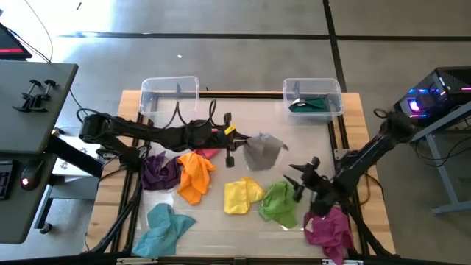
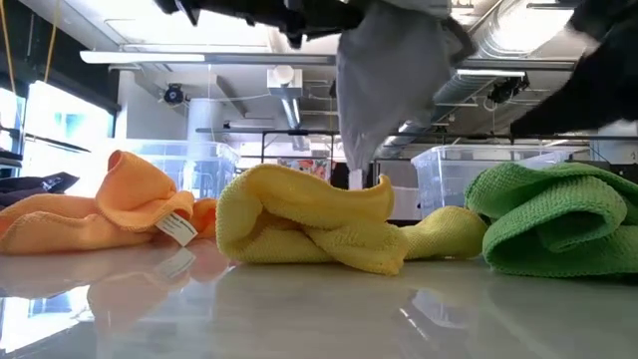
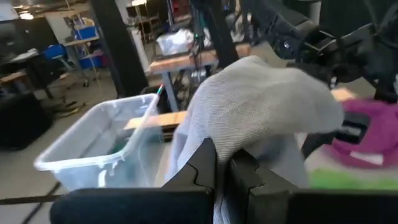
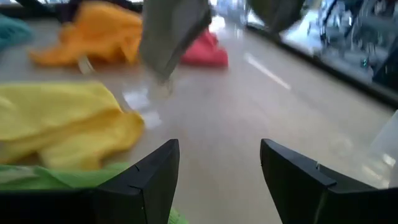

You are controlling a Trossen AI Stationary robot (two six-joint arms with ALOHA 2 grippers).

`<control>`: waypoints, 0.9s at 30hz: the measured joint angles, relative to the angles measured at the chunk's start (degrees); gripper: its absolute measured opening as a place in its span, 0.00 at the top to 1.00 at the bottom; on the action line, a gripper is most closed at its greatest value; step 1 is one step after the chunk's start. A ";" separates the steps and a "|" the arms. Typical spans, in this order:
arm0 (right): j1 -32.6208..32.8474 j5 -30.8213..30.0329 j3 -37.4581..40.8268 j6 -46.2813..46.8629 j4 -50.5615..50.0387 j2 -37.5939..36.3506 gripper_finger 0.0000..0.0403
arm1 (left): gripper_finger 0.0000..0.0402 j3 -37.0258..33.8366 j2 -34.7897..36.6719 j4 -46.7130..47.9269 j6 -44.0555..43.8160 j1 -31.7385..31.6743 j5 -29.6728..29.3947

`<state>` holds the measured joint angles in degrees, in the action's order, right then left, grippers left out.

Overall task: Sort towels by color in basket
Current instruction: Put the gray kitchen towel into the right transparent bin

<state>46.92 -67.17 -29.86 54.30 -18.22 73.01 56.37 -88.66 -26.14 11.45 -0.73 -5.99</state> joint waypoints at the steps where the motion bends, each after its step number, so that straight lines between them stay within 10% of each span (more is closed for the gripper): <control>1: 1.42 -1.50 -1.01 -0.12 -2.12 -1.22 0.45 | 1.00 -0.28 -0.77 -1.51 -1.03 -0.19 0.40; 8: 2.49 -8.94 -8.56 -12.23 -7.32 -7.32 0.45 | 1.00 -0.38 -6.13 -4.59 -3.94 -0.44 1.04; 27: -22.39 19.82 -8.95 -44.11 17.19 -6.82 0.49 | 1.00 -0.29 -9.09 -7.81 -3.83 -0.38 4.04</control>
<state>24.53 -47.35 -38.81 10.18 -1.03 66.19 56.07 -97.76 -33.96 7.62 -1.10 -1.95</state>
